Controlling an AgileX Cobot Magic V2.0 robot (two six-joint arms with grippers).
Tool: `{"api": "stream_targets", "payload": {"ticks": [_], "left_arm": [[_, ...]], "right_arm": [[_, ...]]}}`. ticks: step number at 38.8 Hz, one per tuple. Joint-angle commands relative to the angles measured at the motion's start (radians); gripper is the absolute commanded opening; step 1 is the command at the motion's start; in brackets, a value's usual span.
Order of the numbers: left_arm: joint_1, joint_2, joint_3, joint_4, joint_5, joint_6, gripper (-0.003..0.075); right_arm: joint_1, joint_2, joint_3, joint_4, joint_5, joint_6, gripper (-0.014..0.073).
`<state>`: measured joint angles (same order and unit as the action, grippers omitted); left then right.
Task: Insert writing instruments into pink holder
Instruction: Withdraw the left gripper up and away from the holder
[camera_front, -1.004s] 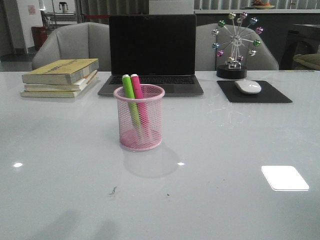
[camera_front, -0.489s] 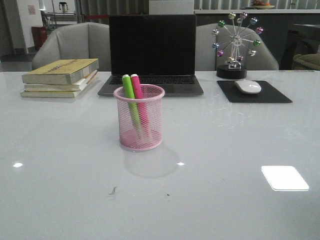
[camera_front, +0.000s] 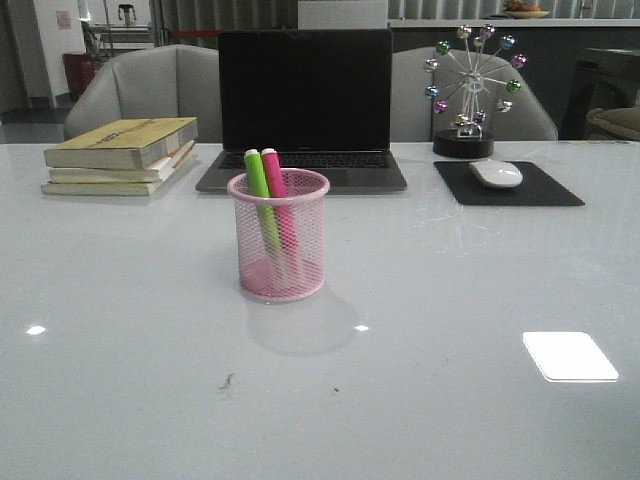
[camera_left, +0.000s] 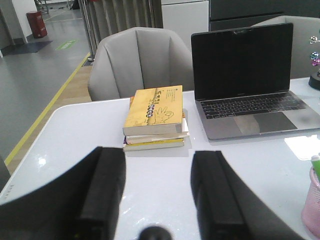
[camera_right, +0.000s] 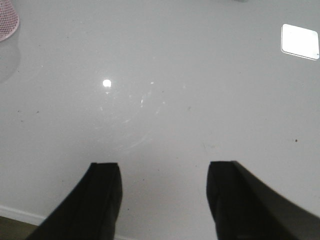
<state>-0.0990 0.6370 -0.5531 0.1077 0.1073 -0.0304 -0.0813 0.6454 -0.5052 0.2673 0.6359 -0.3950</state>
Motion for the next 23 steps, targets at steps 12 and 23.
{"api": "stream_targets", "payload": {"ticks": [12,23], "left_arm": [[0.001,-0.046,-0.015,-0.010,-0.066,-0.006,0.0383],[0.001,-0.046,-0.015,-0.010,-0.066,-0.006,0.0383]], "right_arm": [[-0.006,-0.003,-0.027,0.004,-0.066,0.002,0.0368],[-0.006,-0.003,-0.027,0.004,-0.066,0.002,0.0090]]}}
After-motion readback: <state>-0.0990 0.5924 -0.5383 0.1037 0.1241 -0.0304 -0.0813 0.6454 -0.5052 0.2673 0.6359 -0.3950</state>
